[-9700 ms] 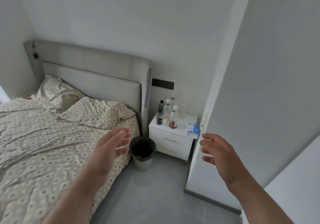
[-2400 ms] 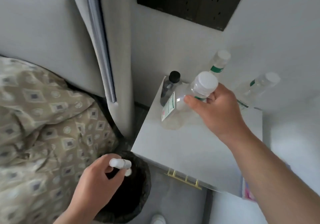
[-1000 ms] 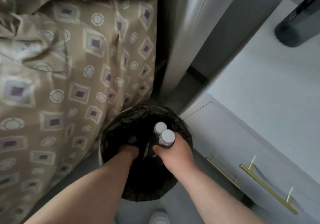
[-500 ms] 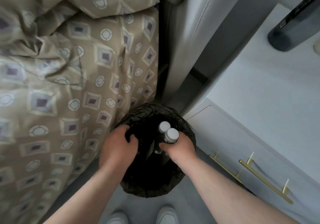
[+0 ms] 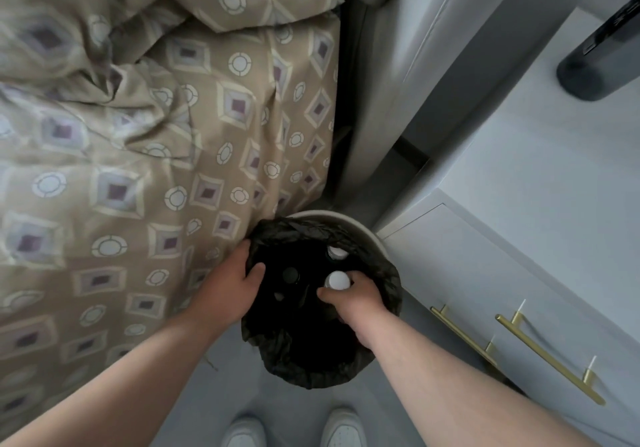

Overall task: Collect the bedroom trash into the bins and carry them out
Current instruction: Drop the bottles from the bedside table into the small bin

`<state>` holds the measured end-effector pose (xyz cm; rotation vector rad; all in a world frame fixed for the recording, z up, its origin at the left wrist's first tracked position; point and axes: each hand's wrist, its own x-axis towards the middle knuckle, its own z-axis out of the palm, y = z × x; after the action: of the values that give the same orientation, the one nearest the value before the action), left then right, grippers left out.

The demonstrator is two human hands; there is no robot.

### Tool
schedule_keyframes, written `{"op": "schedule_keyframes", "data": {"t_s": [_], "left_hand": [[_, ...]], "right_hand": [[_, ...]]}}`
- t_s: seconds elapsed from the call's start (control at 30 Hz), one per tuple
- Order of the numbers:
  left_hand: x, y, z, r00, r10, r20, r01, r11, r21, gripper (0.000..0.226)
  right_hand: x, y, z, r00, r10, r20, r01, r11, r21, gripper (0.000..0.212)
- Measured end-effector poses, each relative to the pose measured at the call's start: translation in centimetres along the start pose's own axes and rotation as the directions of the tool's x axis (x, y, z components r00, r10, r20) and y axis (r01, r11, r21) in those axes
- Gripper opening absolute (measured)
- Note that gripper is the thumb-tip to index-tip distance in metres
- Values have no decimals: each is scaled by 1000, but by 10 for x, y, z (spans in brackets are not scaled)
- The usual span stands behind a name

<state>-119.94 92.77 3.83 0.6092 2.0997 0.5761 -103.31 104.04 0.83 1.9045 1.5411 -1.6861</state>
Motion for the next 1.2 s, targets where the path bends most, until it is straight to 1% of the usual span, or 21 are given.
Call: {"op": "schedule_keyframes", "data": {"t_s": [0.1,0.2,0.27,0.33,0.4,0.47,0.53,0.57,0.6,0.63,0.73,0.8,0.83,0.9,0.97,1.07,1.1,1.2], "left_hand": [[1,9,-3,998,40,-54,-38,999,36,55],[-2,18,-7,998,57,-16,-57,997,53,56],[-5,24,-12,998,69,-1,-68,995,68,57],[-13,32,-20,998,69,-1,-68,989,131,58],[-29,43,-29,997,80,-10,-76,969,236,56],[-53,59,-37,993,114,-19,-101,939,329,52],[-79,84,-45,981,191,-23,-170,915,366,51],[-92,101,-49,970,242,-16,-221,910,351,54],[-105,122,-53,956,293,-12,-275,909,313,58],[-115,146,-56,943,334,-21,-318,913,256,57],[-133,227,-56,895,443,-60,-432,891,137,25],[-138,279,-49,867,495,-65,-491,868,72,20],[-138,302,-44,863,502,-65,-501,865,28,22],[-131,347,-35,859,508,-65,-510,860,-11,38],[-122,392,-28,850,520,-83,-521,854,10,56],[-102,451,-20,831,550,-85,-546,835,71,72],[-92,463,-17,834,545,-83,-541,838,66,77],[-65,487,-7,876,482,-22,-482,876,4,93]], "right_hand": [[-6,-6,-5,999,-21,36,20,1000,20,59],[-15,-14,-16,996,-65,58,65,998,2,61],[-26,-23,-29,996,-90,30,89,996,8,53],[-42,-31,-46,993,-117,-1,117,993,19,50],[-67,-39,-66,992,-129,12,129,990,53,52],[-101,-47,-88,987,-159,32,155,984,87,45],[-137,-56,-112,977,-204,59,195,973,127,29],[-156,-61,-125,971,-228,66,217,966,144,21],[-173,-66,-138,965,-255,61,242,957,159,19],[-189,-72,-153,960,-276,48,264,949,175,18],[-224,-91,-207,947,-313,-72,321,915,245,15],[-239,-106,-246,931,-320,-174,361,878,314,15],[-245,-113,-265,922,-316,-225,379,858,346,20],[-254,-125,-300,898,-315,-307,421,816,396,22],[-259,-132,-327,871,-318,-375,465,780,419,18],[-263,-136,-358,840,-312,-444,507,743,437,12],[-263,-136,-367,834,-307,-458,513,737,441,11],[-263,-135,-385,819,-297,-490,529,719,450,11]]}}
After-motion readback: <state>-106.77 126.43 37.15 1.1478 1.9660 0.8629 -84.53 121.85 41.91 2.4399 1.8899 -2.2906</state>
